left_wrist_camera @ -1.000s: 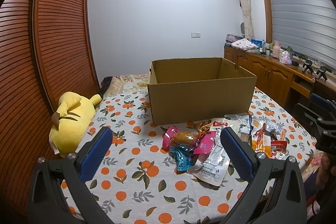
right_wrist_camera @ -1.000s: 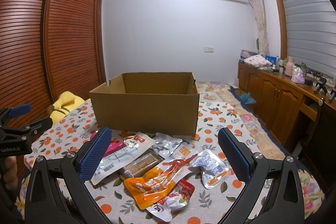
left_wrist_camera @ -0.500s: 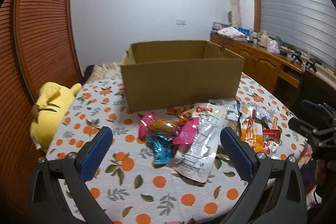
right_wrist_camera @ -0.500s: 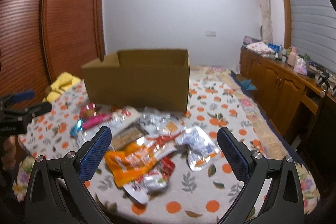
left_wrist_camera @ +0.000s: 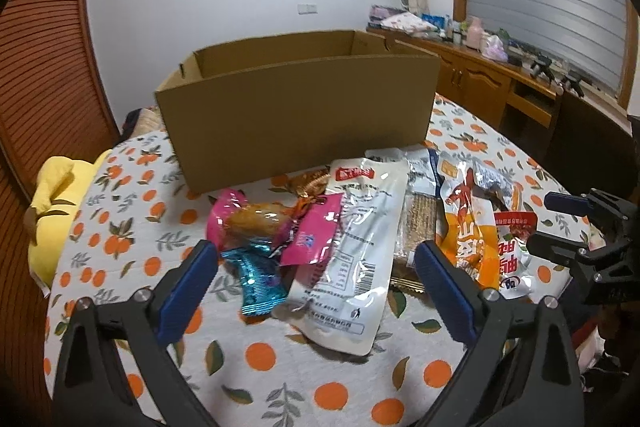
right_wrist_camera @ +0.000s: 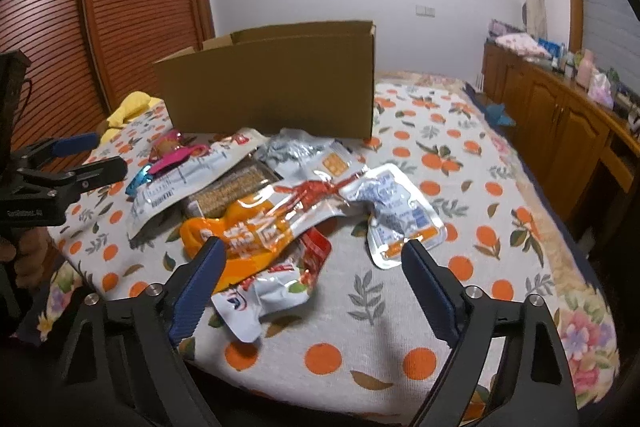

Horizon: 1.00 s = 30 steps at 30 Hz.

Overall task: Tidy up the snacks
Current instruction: 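Lower both tools to the snacks and close each on a pouch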

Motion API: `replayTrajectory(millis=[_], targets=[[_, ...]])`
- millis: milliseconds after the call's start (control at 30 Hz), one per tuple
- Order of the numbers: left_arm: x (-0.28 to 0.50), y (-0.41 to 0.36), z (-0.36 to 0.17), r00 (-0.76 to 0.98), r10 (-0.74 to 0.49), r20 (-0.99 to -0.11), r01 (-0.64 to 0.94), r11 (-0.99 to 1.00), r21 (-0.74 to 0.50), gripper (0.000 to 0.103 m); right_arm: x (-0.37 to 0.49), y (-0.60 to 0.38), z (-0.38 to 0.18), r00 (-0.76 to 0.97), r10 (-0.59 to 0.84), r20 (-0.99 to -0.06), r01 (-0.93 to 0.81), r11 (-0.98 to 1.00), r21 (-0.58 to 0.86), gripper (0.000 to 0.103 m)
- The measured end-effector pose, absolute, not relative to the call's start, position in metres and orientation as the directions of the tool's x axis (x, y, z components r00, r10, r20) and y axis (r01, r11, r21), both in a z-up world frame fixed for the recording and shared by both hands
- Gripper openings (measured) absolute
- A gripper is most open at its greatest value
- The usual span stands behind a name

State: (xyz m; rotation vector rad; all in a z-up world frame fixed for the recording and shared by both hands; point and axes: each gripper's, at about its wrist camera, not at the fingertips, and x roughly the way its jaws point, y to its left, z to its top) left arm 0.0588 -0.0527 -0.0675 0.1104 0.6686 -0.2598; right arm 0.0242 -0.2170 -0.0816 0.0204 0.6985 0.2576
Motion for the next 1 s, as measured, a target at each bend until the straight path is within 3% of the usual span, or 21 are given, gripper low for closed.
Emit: replayTrajectory(millis=[133,500,567,633,867,933,1000], targets=[[0.068,-0.059,-0.075,0.734,-0.209,-0.646,0.294,0.955,0.025,0.096,0.027,-0.217,-0.089,0.704,0.272,-0.656,-0.243,0.960,0.137,0.077],[0.088,-0.066,-0.085,0.667,-0.274,-0.692,0.356,0.934,-0.027,0.088,0.041,-0.203,-0.110,0.657,0.304,-0.690,-0.284,0.947,0.147,0.065],[0.093,-0.069,-0.084,0.656,-0.282,-0.700,0.375,0.927,-0.021,0.085,0.041,-0.203,-0.110,0.665,0.291,-0.688,-0.284,0.950,0.128,0.058],[0.098,-0.072,-0.083,0.648,-0.289,-0.705,0.391,0.920,-0.018,0.082,0.043,-0.203,-0.110,0.666,0.287,-0.689,-0.289,0.950,0.117,0.041],[0.109,-0.081,-0.075,0.613,-0.326,-0.720,0.450,0.893,-0.020,0.067,0.045,-0.216,-0.106,0.674,0.282,-0.683,-0.278,0.953,0.120,0.029],[0.110,-0.081,-0.071,0.605,-0.347,-0.717,0.471,0.881,-0.029,0.065,0.045,-0.222,-0.102,0.679,0.289,-0.675,-0.274,0.953,0.133,0.019],[0.113,-0.083,-0.068,0.591,-0.359,-0.722,0.493,0.870,-0.029,0.064,0.046,-0.223,-0.100,0.676,0.290,-0.678,-0.274,0.952,0.134,0.018]])
